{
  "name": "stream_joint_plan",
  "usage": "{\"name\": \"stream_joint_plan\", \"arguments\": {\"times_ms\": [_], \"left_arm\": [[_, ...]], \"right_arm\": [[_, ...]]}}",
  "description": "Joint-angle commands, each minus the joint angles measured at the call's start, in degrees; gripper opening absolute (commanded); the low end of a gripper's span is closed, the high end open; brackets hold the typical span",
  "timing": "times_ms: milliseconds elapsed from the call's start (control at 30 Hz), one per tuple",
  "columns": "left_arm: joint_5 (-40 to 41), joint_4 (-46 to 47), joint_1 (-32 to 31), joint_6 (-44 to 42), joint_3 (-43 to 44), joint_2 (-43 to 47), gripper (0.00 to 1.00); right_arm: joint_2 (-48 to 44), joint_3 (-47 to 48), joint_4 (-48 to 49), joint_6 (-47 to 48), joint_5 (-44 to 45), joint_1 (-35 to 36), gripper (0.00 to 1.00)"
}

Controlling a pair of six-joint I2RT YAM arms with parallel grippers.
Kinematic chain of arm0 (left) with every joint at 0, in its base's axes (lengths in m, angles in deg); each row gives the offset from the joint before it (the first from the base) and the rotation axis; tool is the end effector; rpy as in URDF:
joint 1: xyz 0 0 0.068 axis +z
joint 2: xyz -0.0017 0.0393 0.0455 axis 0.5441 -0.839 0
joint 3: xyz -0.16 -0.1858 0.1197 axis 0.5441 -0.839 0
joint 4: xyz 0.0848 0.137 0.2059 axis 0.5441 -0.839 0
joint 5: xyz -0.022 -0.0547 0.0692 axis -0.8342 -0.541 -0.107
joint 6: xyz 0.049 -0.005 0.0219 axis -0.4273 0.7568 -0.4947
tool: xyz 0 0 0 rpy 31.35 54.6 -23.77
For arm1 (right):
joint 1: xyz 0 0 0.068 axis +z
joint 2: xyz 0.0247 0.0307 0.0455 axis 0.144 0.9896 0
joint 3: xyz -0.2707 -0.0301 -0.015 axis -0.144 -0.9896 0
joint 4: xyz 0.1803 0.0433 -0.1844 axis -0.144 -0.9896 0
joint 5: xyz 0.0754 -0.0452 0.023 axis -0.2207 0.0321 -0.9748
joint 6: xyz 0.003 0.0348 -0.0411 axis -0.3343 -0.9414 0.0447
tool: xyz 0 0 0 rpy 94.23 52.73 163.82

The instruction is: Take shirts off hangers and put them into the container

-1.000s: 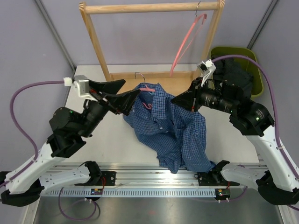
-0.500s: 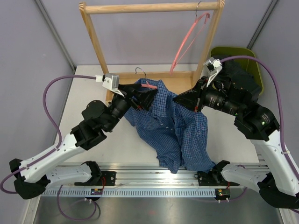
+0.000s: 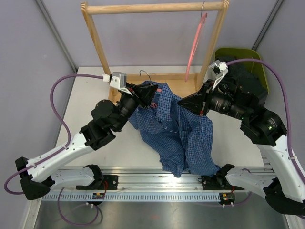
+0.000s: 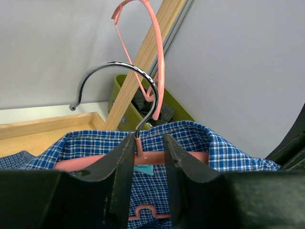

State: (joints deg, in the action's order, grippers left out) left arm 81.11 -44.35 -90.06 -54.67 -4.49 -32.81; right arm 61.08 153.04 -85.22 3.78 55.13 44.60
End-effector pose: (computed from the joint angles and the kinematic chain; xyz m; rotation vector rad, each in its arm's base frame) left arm 0.1363 -0.1875 0.4440 0.0989 1.3916 -0.9237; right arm 0.1237 0.1085 0.5039 -0.5611 1.6996 1.0744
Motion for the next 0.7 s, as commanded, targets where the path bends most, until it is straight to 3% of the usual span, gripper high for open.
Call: {"name": "stream_joint_plan", "arguments": {"times_ms": [0, 67, 167, 300, 333, 367, 467, 500, 667], "left_arm": [[1.5, 3.1, 0.0, -0.6, 2.0, -0.6, 0.25], [1.5, 3.0, 0.0, -0.5, 2.3, -0.9, 0.20], [1.5, 2.0, 0.0, -0.8, 3.2, -1.3, 0.01], [2.4, -1.0, 0.0, -3.3, 5.9, -2.6, 0.00], [3.0, -1.7, 0.0, -4.1, 7.2, -3.2, 0.00], [3.5, -2.8, 0.0, -4.9, 7.7, -3.3, 0.00], [5.6, -3.4, 0.0, -8.0, 8.6, -3.7, 0.00], [6.9, -3.5, 0.0, -9.0, 9.0, -4.0, 0.00], [7.6, -4.8, 0.2, -11.0, 11.1, -6.9, 0.00]], "right_arm": [[-2.4, 1.0, 7.9, -0.5, -4.0, 0.2, 0.00], [-2.4, 1.0, 7.9, -0.5, -4.6, 0.2, 0.00], [-2.5, 0.9, 7.5, -0.1, -4.4, 0.2, 0.00], [-2.1, 1.6, 4.9, 0.9, -3.4, 0.2, 0.03], [-1.9, 2.0, 4.1, 1.8, -3.5, 0.2, 0.12], [-1.7, 2.6, 2.2, 2.2, -3.8, 0.2, 0.29], [-1.0, 2.7, 0.5, 3.9, -4.5, 0.2, 0.39], [-0.7, 2.4, -0.7, 4.3, -4.8, 0.2, 0.50], [-0.4, 0.1, -3.6, 7.1, -11.7, 0.2, 0.83]]}}
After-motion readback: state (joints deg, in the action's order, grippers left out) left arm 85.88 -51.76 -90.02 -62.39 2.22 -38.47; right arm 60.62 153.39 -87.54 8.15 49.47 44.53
